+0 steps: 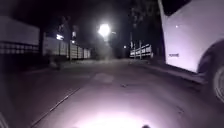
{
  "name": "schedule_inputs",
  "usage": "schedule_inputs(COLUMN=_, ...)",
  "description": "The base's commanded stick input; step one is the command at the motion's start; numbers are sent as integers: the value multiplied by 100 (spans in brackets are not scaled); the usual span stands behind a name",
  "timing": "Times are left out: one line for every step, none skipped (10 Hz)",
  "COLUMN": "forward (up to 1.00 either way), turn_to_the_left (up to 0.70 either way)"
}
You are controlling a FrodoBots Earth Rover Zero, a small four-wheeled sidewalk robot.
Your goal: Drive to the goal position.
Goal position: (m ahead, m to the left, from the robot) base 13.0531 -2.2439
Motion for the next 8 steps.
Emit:
schedule_inputs(forward=70, turn_to_the_left=0)
schedule_inputs(forward=70, turn_to_the_left=0)
schedule_inputs(forward=70, turn_to_the_left=0)
schedule_inputs(forward=70, turn_to_the_left=0)
schedule_inputs(forward=70, turn_to_the_left=0)
schedule_inputs(forward=70, turn_to_the_left=0)
schedule_inputs(forward=70, turn_to_the_left=0)
schedule_inputs(forward=70, turn_to_the_left=0)
